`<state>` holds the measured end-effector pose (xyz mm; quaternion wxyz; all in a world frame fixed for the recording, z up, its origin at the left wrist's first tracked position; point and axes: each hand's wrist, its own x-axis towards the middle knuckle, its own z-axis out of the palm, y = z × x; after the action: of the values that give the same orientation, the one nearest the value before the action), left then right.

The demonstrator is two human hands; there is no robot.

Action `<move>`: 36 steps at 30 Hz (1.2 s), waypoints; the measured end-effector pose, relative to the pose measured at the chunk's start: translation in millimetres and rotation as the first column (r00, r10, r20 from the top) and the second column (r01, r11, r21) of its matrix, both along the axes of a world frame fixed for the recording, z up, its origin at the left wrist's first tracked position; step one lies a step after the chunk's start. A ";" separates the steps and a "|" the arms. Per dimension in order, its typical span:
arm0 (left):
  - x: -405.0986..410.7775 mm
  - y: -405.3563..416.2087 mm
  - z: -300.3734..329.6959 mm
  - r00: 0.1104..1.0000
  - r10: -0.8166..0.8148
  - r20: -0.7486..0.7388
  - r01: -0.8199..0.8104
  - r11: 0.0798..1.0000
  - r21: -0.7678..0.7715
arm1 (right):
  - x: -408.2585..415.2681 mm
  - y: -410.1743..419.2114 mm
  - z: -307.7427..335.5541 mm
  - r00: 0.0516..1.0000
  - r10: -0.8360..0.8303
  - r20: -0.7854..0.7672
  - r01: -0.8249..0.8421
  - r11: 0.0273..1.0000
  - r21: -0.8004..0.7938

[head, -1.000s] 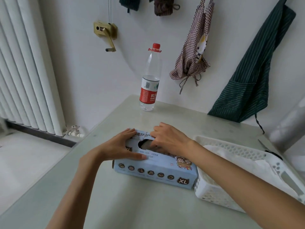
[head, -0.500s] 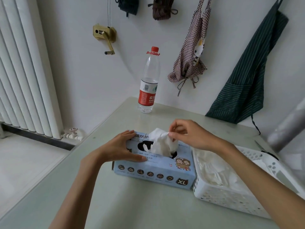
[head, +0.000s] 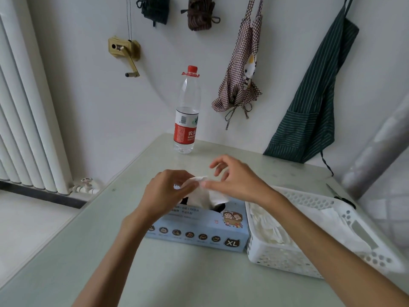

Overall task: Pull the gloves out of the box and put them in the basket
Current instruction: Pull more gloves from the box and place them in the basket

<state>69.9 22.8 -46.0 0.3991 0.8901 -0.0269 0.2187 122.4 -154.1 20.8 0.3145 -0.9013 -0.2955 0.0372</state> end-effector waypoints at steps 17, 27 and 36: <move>2.4 7.2 -1.9 0.985 0.160 -0.070 -0.159 0.987 0.017 | 24.4 -15.6 11.2 0.987 -0.019 0.163 0.024 0.999 -0.029; 11.1 -5.0 37.4 0.997 -0.074 0.005 0.072 0.988 0.135 | 17.3 -10.8 40.1 0.971 0.015 0.238 -0.032 0.997 0.065; 11.9 12.5 57.6 0.991 -0.100 -0.091 0.116 0.975 0.191 | 16.6 -22.6 42.0 0.999 -0.051 -0.004 0.049 0.939 0.339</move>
<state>81.8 35.3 11.6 0.3217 0.9303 -0.0806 0.1567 139.0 -176.7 62.7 0.4651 -0.8410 -0.2752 -0.0242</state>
